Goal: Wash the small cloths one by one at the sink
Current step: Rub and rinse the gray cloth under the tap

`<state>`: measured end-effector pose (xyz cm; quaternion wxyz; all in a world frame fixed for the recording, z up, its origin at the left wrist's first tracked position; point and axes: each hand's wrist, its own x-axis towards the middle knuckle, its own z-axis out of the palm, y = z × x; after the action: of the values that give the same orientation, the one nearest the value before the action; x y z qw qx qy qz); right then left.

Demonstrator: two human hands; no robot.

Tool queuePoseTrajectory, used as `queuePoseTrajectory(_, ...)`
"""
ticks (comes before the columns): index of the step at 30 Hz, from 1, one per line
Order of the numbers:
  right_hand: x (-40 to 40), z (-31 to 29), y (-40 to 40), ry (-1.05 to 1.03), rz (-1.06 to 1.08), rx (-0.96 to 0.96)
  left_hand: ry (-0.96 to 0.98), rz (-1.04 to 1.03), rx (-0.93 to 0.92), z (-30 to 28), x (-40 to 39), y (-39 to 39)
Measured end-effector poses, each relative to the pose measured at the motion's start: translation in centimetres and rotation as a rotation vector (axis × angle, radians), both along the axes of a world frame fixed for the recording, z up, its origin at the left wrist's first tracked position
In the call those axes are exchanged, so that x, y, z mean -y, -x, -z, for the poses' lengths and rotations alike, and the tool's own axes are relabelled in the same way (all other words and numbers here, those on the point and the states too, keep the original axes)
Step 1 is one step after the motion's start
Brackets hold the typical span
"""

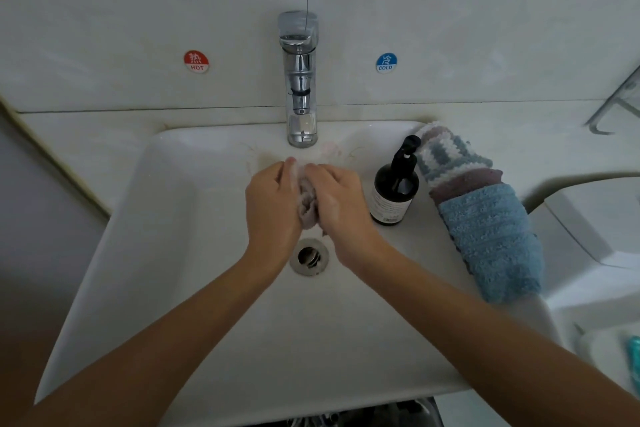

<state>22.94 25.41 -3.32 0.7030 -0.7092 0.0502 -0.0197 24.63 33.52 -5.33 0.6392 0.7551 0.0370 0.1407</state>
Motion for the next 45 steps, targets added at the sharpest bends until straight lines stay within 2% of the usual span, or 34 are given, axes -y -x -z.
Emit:
queuePoseTrajectory(3,0.4,0.1,-1.6,-0.079,0.070,-0.111,-0.044,0.076,0.108,-0.4,1.0,2.9)
queuePoseTrajectory(9,-0.2,0.2,0.9,0.005,-0.027,0.039,-0.020,-0.003,0.069,0.1,-0.4,-0.2)
queuePoseTrajectory(13,0.4,-0.5,-0.7,-0.059,0.036,-0.080,-0.071,0.066,0.163,-0.1,0.7,2.4)
queuePoseTrajectory(16,0.8,-0.7,-0.5,-0.124,0.064,-0.070,-0.079,0.118,0.199,-0.4,1.4,2.9)
queuePoseTrajectory(19,1.0,-0.9,0.6,-0.052,-0.012,-0.057,-0.115,0.096,0.137,-0.3,0.2,0.5)
queuePoseTrajectory(24,1.8,-1.1,0.0,0.060,-0.120,0.086,-0.130,0.224,-0.005,-1.5,-3.1,-1.7)
queuePoseTrajectory(30,3.9,-1.1,-1.0,0.150,-0.266,0.070,-0.129,0.439,-0.169,-2.7,-6.7,-3.2)
queuePoseTrajectory(37,5.4,-0.9,-1.9,0.255,-0.296,-0.003,-0.237,0.618,-0.269,-4.1,-7.9,-2.9)
queuePoseTrajectory(41,5.4,-0.5,-2.2,0.518,-0.391,-0.028,-0.289,0.633,-0.307,-4.0,-8.1,-3.0)
queuePoseTrajectory(45,5.5,-0.3,-2.1,0.677,-0.392,0.014,-0.482,0.664,-0.315,-3.7,-8.0,-3.0)
